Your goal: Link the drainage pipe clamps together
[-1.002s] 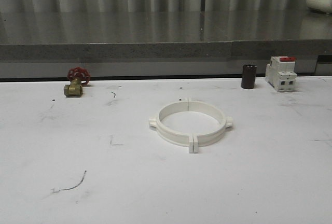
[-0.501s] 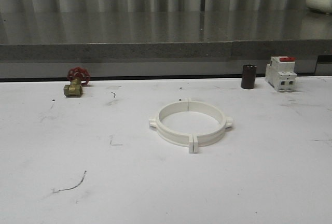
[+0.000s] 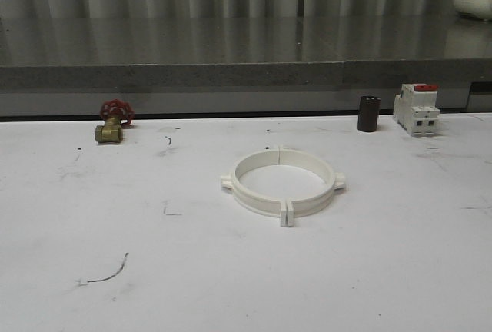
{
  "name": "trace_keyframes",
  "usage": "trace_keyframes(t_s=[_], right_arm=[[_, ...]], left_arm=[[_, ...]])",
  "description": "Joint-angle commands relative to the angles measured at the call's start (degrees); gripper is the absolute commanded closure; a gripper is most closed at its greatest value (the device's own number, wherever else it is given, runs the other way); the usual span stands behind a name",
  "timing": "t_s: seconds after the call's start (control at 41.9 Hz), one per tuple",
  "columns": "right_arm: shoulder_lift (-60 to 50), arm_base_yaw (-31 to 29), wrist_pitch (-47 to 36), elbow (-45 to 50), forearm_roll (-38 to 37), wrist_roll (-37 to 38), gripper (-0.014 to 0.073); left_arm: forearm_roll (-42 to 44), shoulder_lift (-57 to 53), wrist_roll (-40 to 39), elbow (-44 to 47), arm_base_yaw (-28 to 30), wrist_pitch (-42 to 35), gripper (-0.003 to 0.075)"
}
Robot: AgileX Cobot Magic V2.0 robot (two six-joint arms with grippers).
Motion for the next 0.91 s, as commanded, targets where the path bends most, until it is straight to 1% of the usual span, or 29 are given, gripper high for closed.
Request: trace_keyframes(t_s=[0.0,0.883], right_arm=[[0.3,-0.2,-3.9,-1.4,0.4,-0.4,0.0713],[0.3,-0.2,-3.9,-1.4,0.4,-0.4,0.0713]], left_arm=[[-0.9,-0.7,-0.2,0.7,0.2,-6.9,0.0741],[-0.9,-0.7,-0.2,1.3,0.2,-6.9,0.0741]])
